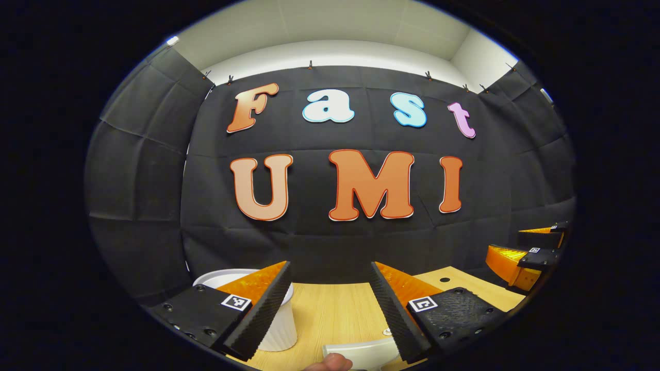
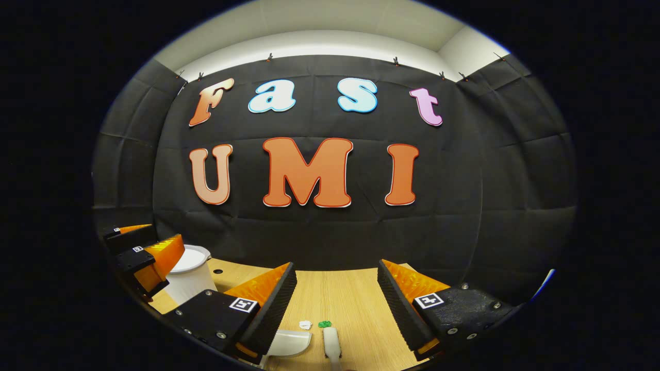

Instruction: Pick up the small broom and dustpan from the desktop, sweep the trash into the dustpan with the broom, and then empty the trash into the garbage bin.

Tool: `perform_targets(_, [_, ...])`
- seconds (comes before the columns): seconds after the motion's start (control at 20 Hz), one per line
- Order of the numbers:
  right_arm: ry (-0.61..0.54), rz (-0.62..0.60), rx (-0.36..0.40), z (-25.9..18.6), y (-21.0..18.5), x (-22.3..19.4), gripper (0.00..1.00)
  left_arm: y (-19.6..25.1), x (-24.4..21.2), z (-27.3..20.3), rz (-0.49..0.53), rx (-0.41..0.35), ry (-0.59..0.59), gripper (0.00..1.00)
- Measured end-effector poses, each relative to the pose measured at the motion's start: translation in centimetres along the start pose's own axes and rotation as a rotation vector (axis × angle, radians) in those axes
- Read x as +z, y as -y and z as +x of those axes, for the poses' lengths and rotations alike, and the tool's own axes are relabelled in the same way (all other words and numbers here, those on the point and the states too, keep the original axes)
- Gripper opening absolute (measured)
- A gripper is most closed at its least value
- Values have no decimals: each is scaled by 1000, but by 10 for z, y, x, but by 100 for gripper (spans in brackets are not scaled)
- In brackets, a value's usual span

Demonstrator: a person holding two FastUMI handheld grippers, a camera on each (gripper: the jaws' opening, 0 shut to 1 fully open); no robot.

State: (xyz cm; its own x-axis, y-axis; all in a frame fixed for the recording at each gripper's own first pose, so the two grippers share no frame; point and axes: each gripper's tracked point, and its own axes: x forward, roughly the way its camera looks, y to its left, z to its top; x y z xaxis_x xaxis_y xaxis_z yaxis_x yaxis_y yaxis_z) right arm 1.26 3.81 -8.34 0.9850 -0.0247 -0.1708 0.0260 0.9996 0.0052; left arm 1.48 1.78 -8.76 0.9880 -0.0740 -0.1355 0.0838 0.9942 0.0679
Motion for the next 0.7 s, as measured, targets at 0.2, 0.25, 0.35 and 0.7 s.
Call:
perform_targets(0.2, [9,-17,38,3,-12,-1,95,-6,-4,-2,-18,41,-5,94])
perform_targets(0.25, [16,-22,40,5,-11,0,94,-4,-2,-3,-27,49,-4,95])
perform_targets(0.35, [19,-11,41,8,-11,1,95,3,-4,-2,-32,59,-11,95])
perform_targets(0.7, [11,-8,40,16,-1,-2,95,18,1,7,-25,64,0,95])
